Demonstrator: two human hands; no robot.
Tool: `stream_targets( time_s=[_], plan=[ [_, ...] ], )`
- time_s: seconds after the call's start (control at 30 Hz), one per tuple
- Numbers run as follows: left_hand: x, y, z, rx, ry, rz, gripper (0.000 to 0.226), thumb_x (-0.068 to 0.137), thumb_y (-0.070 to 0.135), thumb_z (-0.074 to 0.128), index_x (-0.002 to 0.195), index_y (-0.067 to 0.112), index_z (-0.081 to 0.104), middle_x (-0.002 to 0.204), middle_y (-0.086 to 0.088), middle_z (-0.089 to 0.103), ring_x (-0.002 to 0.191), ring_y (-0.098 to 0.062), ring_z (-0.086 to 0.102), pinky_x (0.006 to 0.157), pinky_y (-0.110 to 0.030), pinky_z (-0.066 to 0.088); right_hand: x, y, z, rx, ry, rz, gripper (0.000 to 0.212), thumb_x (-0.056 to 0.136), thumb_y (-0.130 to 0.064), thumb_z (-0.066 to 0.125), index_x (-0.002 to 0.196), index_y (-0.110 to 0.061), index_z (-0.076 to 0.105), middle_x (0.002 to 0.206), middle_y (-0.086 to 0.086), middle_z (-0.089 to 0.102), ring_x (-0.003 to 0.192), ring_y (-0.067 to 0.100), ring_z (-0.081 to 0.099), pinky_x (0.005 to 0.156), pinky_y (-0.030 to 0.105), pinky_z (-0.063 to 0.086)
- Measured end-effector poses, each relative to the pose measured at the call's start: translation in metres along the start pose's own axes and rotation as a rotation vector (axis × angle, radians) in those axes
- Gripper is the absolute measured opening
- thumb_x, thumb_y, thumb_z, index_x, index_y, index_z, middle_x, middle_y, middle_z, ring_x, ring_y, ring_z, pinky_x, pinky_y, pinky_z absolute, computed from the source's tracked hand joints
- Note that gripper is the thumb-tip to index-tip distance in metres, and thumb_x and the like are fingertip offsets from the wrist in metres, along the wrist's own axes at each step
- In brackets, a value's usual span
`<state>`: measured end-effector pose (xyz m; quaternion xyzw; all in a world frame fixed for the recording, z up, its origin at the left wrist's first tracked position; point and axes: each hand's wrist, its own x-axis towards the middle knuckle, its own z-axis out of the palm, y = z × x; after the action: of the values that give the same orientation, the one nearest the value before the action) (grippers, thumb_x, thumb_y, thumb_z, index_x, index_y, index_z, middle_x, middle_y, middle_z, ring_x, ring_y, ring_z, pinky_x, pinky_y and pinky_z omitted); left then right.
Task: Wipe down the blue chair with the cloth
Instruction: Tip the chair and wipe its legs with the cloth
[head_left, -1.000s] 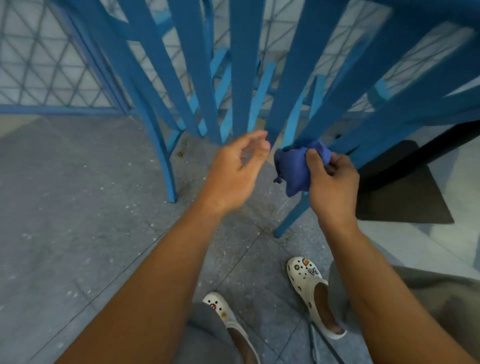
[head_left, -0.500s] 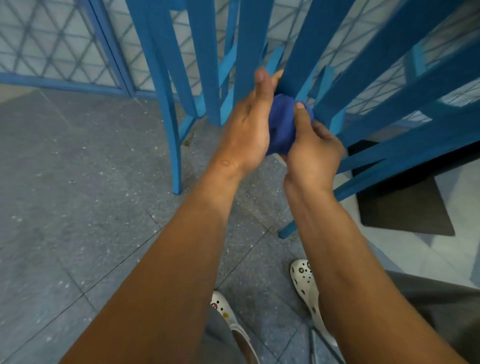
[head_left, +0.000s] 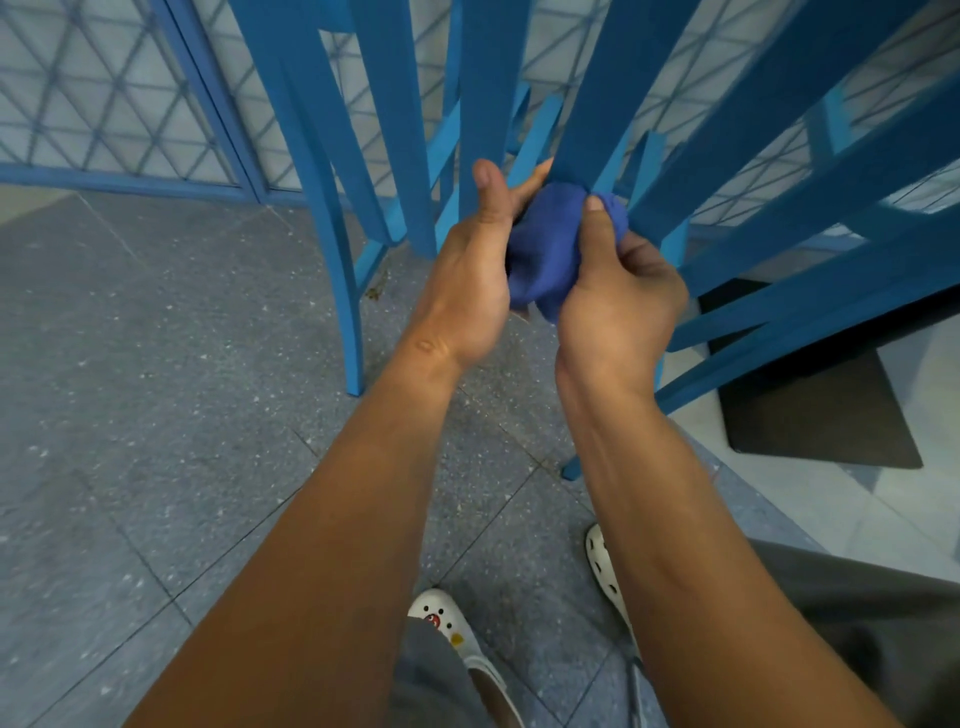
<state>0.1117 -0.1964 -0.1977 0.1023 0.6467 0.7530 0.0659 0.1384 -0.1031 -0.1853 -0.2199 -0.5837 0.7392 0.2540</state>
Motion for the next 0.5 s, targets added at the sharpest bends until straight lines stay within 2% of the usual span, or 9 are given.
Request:
stream_targets(
  time_s=[0.03, 0.1, 0.17, 0.27, 0.33, 0.4, 0.5],
  plan=[
    [0.0, -0.001, -0.001, -0.013, 0.002, 0.007, 0.085, 0.089, 0.076, 0.017, 0.147, 0.025, 0.052, 0.136, 0.005, 0.065, 0.129, -0.008, 0.058, 0.108, -0.034, 0.047, 0.001, 0.003, 0.001, -0.033, 0.01, 0.012, 0.023, 0.095, -0.018, 0.07, 0.076, -0.006, 0.073, 0.063, 0.0, 0.067, 0.06, 0.008, 0.058, 0.055, 0.023, 0.047],
    [-0.003, -0.002, -0.001, -0.017, 0.003, 0.013, 0.077, 0.092, 0.072, 0.019, 0.147, 0.026, 0.049, 0.146, 0.01, 0.056, 0.138, -0.003, 0.048, 0.12, -0.033, 0.033, 0.0, 0.009, 0.001, -0.12, 0.028, 0.057, 0.025, 0.096, -0.016, 0.069, 0.073, -0.008, 0.071, 0.06, -0.004, 0.063, 0.058, 0.006, 0.053, 0.055, 0.022, 0.044],
    [-0.007, -0.001, -0.001, 0.02, 0.009, 0.037, 0.061, 0.103, 0.058, 0.027, 0.149, 0.023, 0.049, 0.15, 0.005, 0.053, 0.14, -0.004, 0.046, 0.121, -0.031, 0.033, 0.0, 0.01, 0.001, -0.145, 0.024, 0.077, 0.027, 0.096, -0.015, 0.069, 0.069, -0.011, 0.069, 0.057, -0.006, 0.061, 0.055, 0.004, 0.052, 0.054, 0.022, 0.043],
    [-0.009, 0.0, 0.0, 0.089, 0.071, 0.062, 0.041, 0.108, 0.024, 0.044, 0.147, 0.013, 0.051, 0.143, 0.001, 0.06, 0.131, -0.001, 0.054, 0.108, -0.018, 0.043, 0.003, 0.002, -0.001, -0.104, 0.0, 0.006, 0.032, 0.093, -0.016, 0.071, 0.061, -0.019, 0.068, 0.055, -0.008, 0.063, 0.054, 0.005, 0.054, 0.052, 0.021, 0.043],
    [-0.008, 0.0, 0.0, 0.107, 0.08, 0.064, 0.039, 0.107, 0.02, 0.048, 0.146, 0.014, 0.052, 0.139, 0.002, 0.062, 0.127, 0.0, 0.057, 0.102, -0.015, 0.045, 0.004, -0.001, 0.0, -0.073, -0.016, -0.052, 0.027, 0.091, -0.019, 0.071, 0.064, -0.018, 0.071, 0.058, -0.006, 0.066, 0.055, 0.005, 0.057, 0.051, 0.019, 0.045],
    [-0.007, -0.001, -0.001, 0.127, 0.075, 0.057, 0.04, 0.106, 0.017, 0.049, 0.146, 0.014, 0.052, 0.141, 0.002, 0.062, 0.129, -0.001, 0.056, 0.108, -0.019, 0.044, 0.004, 0.004, 0.001, -0.092, -0.007, -0.065, 0.023, 0.093, -0.019, 0.069, 0.073, -0.01, 0.074, 0.061, -0.003, 0.066, 0.057, 0.006, 0.055, 0.051, 0.021, 0.045],
    [-0.007, -0.003, -0.001, 0.138, 0.047, 0.047, 0.045, 0.104, 0.008, 0.049, 0.149, 0.012, 0.05, 0.146, 0.0, 0.057, 0.136, -0.006, 0.051, 0.119, -0.033, 0.037, 0.001, 0.019, 0.002, -0.159, 0.02, 0.037, 0.023, 0.097, -0.015, 0.067, 0.085, 0.003, 0.074, 0.069, 0.006, 0.067, 0.063, 0.008, 0.057, 0.057, 0.025, 0.048]
  ],
)
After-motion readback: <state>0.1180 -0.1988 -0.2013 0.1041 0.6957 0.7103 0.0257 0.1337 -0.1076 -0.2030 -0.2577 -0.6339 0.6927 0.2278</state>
